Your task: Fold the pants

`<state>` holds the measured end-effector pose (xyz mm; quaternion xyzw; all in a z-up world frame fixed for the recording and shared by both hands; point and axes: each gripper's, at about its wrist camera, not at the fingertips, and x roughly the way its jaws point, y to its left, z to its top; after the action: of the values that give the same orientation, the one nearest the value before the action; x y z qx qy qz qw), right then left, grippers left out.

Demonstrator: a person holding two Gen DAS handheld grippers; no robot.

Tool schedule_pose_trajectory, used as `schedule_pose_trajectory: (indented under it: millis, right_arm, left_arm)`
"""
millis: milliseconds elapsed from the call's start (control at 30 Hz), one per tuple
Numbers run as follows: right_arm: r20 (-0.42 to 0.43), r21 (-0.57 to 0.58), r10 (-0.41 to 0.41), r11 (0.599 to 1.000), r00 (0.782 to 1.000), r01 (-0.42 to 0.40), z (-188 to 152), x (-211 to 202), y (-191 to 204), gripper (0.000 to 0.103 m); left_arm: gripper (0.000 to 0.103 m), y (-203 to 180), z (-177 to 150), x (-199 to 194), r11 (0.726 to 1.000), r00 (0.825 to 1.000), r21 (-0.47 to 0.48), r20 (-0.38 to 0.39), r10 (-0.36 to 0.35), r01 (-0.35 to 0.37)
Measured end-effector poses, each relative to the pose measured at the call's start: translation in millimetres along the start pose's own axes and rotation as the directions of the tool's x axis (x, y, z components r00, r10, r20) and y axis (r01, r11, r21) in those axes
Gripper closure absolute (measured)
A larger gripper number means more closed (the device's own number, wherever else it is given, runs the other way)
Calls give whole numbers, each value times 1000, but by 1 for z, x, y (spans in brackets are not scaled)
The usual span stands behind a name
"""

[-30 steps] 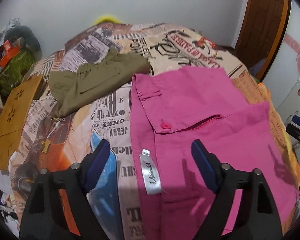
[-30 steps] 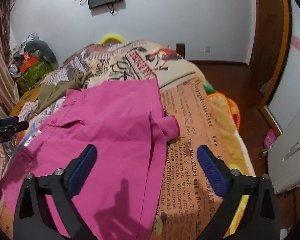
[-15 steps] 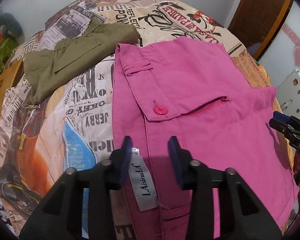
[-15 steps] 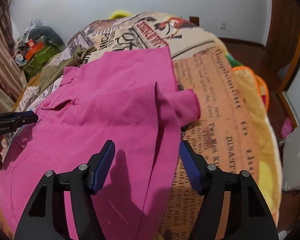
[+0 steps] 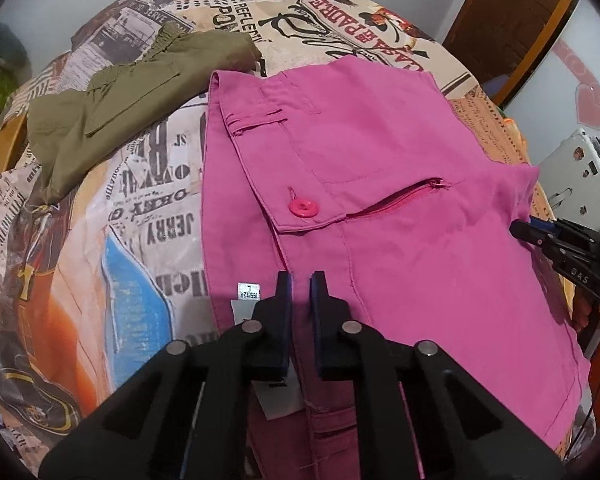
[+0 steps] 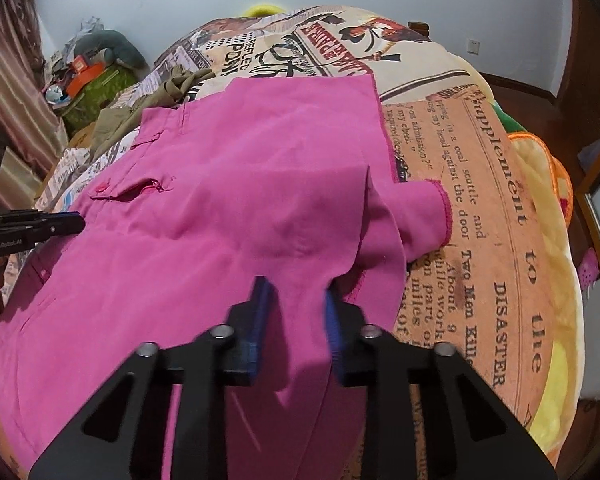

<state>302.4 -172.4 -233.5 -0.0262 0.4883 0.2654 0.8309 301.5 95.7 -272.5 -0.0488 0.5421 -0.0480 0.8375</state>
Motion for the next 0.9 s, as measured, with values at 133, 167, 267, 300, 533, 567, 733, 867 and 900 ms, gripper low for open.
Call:
schedule_pose_trajectory:
  millis: [133,167,267,300,533,567,733,867,900]
  right_arm:
    - [11,-8,-16,1000,1000,17,-1,-2,1,96]
    - [15,-15,-26,1000,1000,26,-1,-3,2,97]
    - [22,-46,-65,997,998,66,-2,-6,5,100]
    - [18,-52,-69,996,997,70,-3,-6,5,101]
    - [-2,-55,-89,995,996,89,-14,-8,0,101]
    - [-5,-55,-89,995,996,88,-15,-7,1,101]
    - [-27,-64,-110,992,994,108,-14,-4,5,101]
    - [-24,-40,-105,994,994,104,-12,-16,5,100]
    - [-15,-33,-101,994,995,101,-11,-20,4,100]
  left_arm:
    - [95,-4,-2,-6,998,998,21,22,50,-51]
    - [95,-5,-4,-8,998,998,26,28,62,-63]
    - [95,-5,-8,-15,997,996,20,44,80,-81]
    - [95,-3,-11,-18,997,996,10,49,79,-80]
    - [97,7,-33,-25,996,995,-47,50,82,-80]
    - [97,7,-34,-25,995,995,-56,51,84,-81]
    - [97,2,-35,-27,994,993,-31,50,109,-108]
    - [96,4,-28,-42,991,988,-27,77,134,-132]
    - [96,6,-26,-47,990,986,-28,89,142,-140]
